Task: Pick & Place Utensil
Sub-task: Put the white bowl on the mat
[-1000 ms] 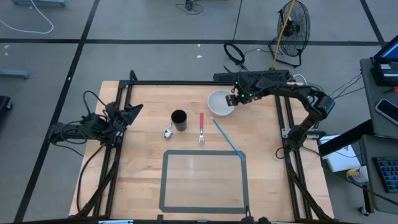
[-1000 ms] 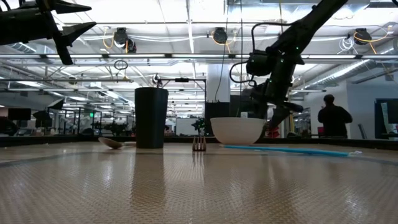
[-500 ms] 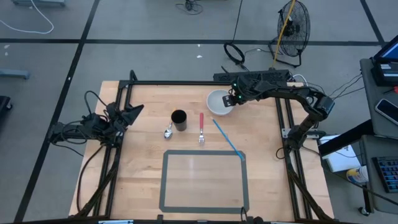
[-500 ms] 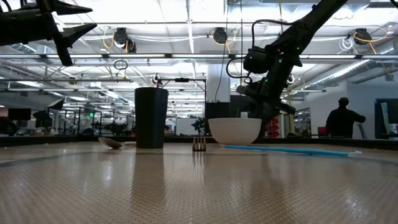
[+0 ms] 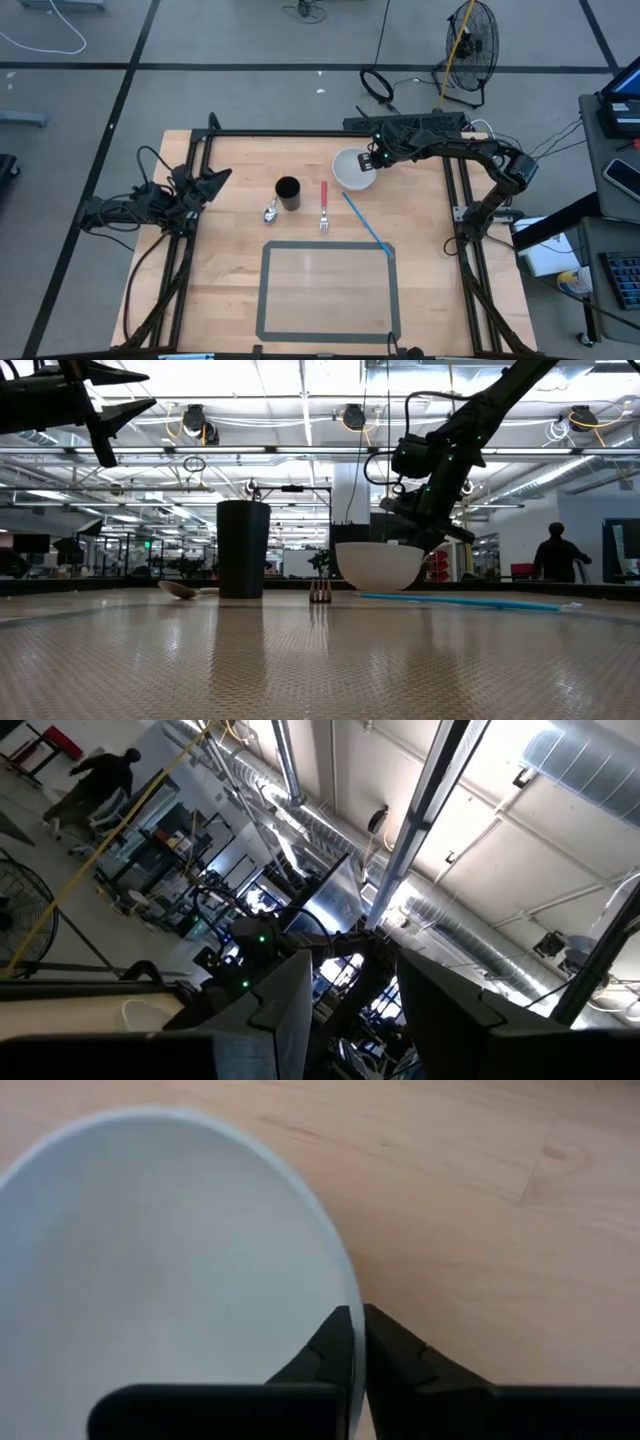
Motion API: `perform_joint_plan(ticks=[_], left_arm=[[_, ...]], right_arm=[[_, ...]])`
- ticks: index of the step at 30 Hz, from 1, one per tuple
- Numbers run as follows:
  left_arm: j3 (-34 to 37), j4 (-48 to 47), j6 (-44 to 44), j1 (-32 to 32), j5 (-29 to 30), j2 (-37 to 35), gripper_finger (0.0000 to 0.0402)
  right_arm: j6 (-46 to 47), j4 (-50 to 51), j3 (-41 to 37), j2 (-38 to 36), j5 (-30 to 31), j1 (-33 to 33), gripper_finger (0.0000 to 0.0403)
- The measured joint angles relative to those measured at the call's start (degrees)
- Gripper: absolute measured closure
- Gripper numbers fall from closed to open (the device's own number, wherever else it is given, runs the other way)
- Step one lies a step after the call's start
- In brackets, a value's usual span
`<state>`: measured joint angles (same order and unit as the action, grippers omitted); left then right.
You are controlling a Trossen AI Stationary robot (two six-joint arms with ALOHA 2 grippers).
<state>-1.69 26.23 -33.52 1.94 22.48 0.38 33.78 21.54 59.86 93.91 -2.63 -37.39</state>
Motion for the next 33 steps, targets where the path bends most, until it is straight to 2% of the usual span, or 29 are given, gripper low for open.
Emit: perform_joint_plan(ticks=[11,17,22,28,33], left_arm=[[0.00,-0.83,-0.01,0.02,-0.02,0.00,0.0250],[0.00,-0.77,-0.37,0.02,-0.06,0.00,0.0250],[0.00,-0.76,-1.60,0.01,-1.99,0.00,0.0250],[0.02,-0.74,-1.70,0.02,-4.15,0.00,0.0250],[0.02,-0.78,-1.55,0.02,-4.10,-0.01,0.0250]], right_arm=[[0.16,-0.47,0.00,-1.66,-0.38,0.00,0.0396],[0.12,0.27,0.00,-6.41,-0.72,0.00,0.0398],[-0.57,3.32,0.00,-12.05,-5.03,0.54,0.0399],[-1.70,9.76,0.02,-19.78,-6.62,5.50,0.0399],[-1.74,14.94,0.02,-24.47,-6.43,12.34,0.0399]])
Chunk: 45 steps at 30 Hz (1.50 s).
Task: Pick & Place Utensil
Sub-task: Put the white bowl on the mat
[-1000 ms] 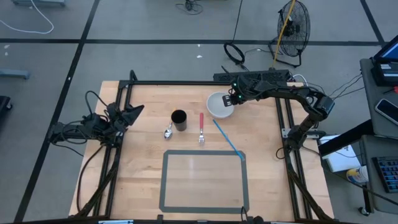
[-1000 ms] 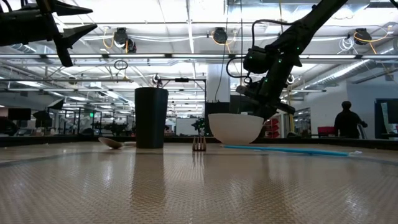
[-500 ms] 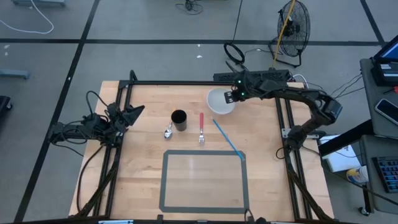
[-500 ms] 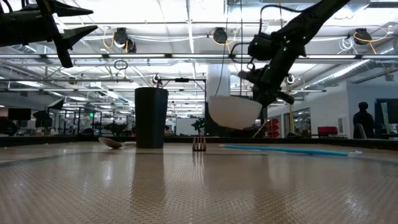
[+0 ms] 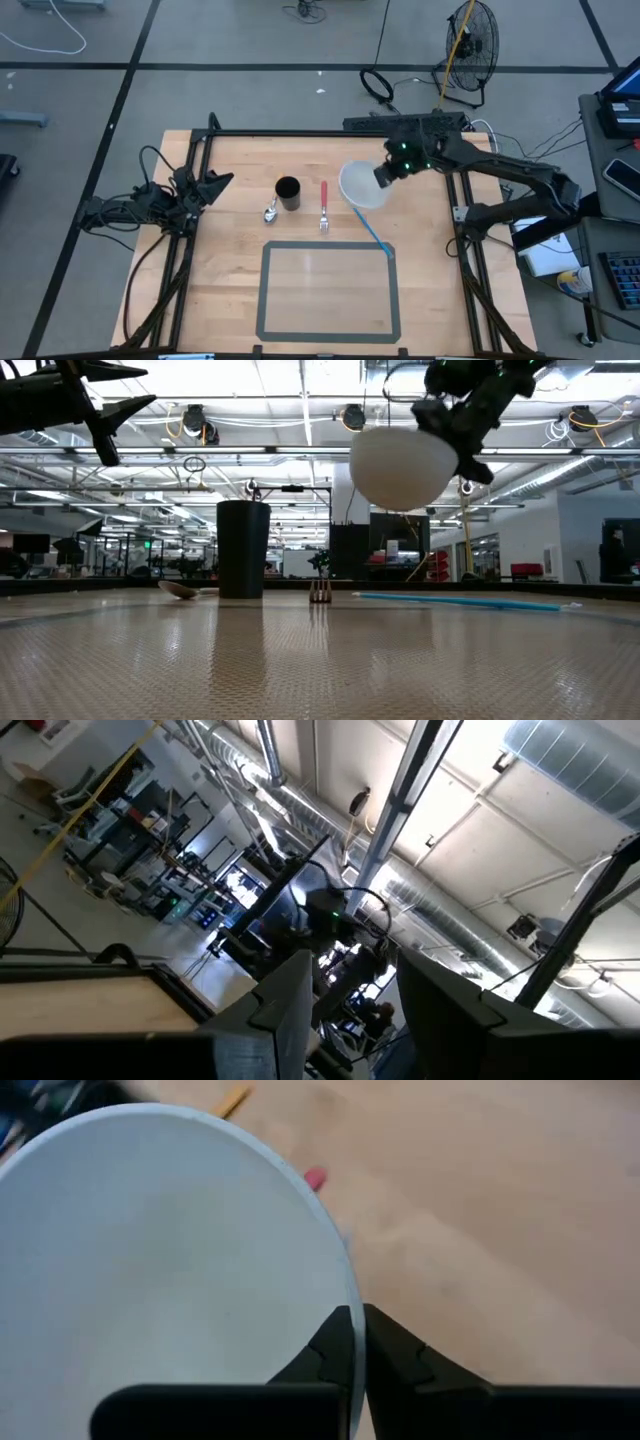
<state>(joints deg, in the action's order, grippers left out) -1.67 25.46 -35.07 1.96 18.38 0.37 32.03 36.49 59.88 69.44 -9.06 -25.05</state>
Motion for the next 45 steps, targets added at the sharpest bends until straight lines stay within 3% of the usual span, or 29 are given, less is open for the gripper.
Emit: perform_joint_plan(ticks=[9,15,19,24,32,40,45], left_arm=[[0.00,0.04,0.02,-0.02,0.15,-0.01,0.0250],[0.00,0.00,-2.77,0.01,-0.59,0.02,0.0250],[0.00,0.15,-7.61,0.34,-6.48,2.62,0.0250],[-2.93,-0.68,-10.33,4.95,-8.33,13.46,0.0250],[-19.24,-2.08,0.72,12.55,-12.58,33.49,0.0250],[-35.43,-24.87,-0.69,18.80,-11.92,45.52,0.0250],[-39.88,-28.27,-6.49,24.56,-6.12,51.70,0.0250]], right_arm=[[3.84,3.58,-0.29,-1.28,3.54,14.25,0.0398],[10.28,-4.05,-6.16,-1.04,4.72,22.44,0.0397],[15.34,-11.19,-12.23,-0.99,4.72,25.96,0.0397],[19.51,-17.16,-16.58,-0.97,4.79,28.41,0.0397],[17.50,-20.31,-17.03,-0.99,9.73,32.03,0.0397],[15.31,-21.90,-17.03,-0.99,10.93,33.18,0.0397],[13.62,-21.89,-17.03,-0.99,10.80,34.24,0.0397]])
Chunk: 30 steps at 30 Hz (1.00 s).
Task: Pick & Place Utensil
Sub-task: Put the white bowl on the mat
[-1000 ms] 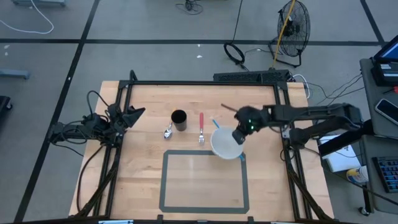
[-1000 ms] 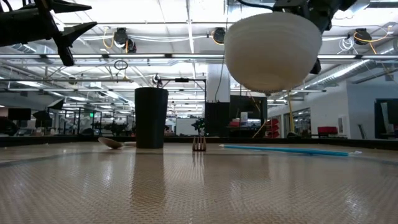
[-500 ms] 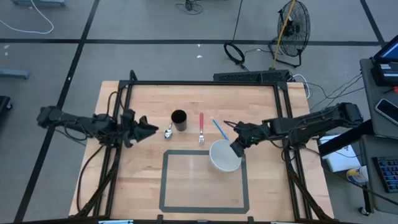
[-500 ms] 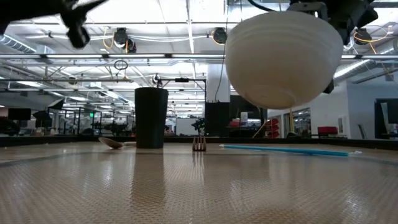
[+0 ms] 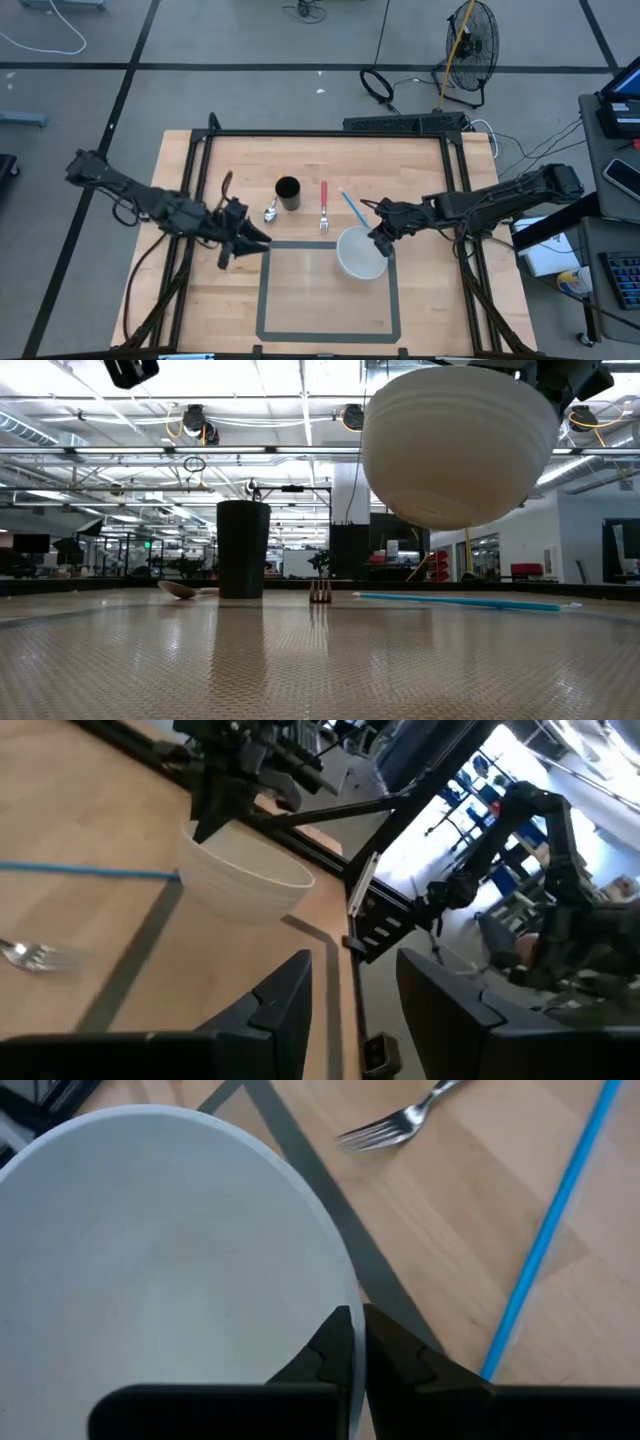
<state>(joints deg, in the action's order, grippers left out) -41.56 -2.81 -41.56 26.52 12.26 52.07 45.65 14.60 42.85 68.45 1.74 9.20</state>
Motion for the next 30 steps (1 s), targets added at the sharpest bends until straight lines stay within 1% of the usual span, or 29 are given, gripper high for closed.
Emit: perform_joint_plan(ticks=[3,8,10,14,18,22,24,30], left_arm=[[-1.43,-0.02,-3.87,4.13,6.09,3.21,0.0250],[-3.92,0.93,-10.98,10.52,18.51,9.58,0.0250],[-4.16,3.67,-12.79,12.29,22.54,12.71,0.0250],[-4.18,13.04,-14.12,14.17,28.71,19.68,0.0250],[-4.18,22.16,-14.13,14.49,31.03,26.17,0.0250],[-4.20,28.67,-14.21,14.49,31.33,30.24,0.0250],[-4.20,30.17,-14.29,14.49,31.33,31.31,0.0250],[-4.20,30.24,-14.38,14.49,32.86,31.63,0.0250]], right_arm=[[-1.50,-0.03,0.00,0.00,0.00,1.03,0.0397],[-2.61,0.01,0.00,0.00,0.02,2.91,0.0397],[-3.06,0.01,0.00,0.00,0.02,3.77,0.0397],[-4.00,-0.05,0.00,1.06,0.00,5.47,0.0397],[-4.76,-2.14,0.00,3.76,-0.06,7.17,0.0397],[-4.86,-8.42,0.04,7.22,-0.28,7.84,0.0397],[-4.99,-10.32,0.05,9.00,-0.24,8.12,0.0397],[-5.62,-10.18,1.79,14.92,-0.05,8.17,0.0397]])
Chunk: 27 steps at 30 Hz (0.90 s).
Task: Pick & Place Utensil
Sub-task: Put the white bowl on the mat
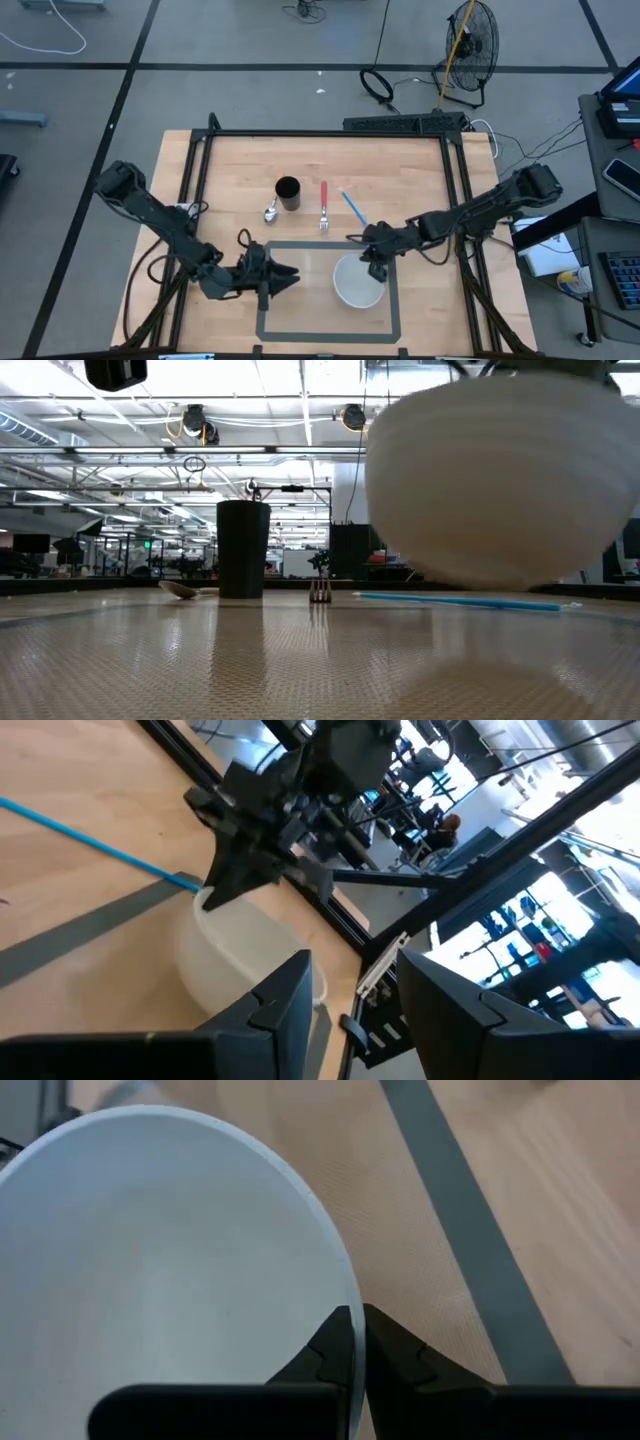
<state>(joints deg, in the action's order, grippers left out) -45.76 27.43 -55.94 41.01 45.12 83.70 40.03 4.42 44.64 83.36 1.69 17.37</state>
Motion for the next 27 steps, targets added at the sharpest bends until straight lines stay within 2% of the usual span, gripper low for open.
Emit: perform_joint_plan(ticks=[5,12,20,27], left_arm=[[0.00,-0.17,-0.08,-0.02,0.35,0.00,0.0250],[0.00,-0.62,-0.16,-0.17,0.35,-0.02,0.0250],[0.00,-0.81,-0.20,-0.15,0.33,-0.02,0.0250],[0.00,-7.18,-7.67,-0.35,-2.50,-0.02,0.0250]], right_arm=[[0.00,-0.13,1.54,3.49,-0.24,0.00,0.0397],[-0.48,0.10,1.92,4.34,-2.59,0.00,0.0395],[-1.09,0.09,1.92,4.32,-3.95,0.00,0.0369],[-1.18,0.08,1.92,4.32,-4.17,0.00,0.0350]])
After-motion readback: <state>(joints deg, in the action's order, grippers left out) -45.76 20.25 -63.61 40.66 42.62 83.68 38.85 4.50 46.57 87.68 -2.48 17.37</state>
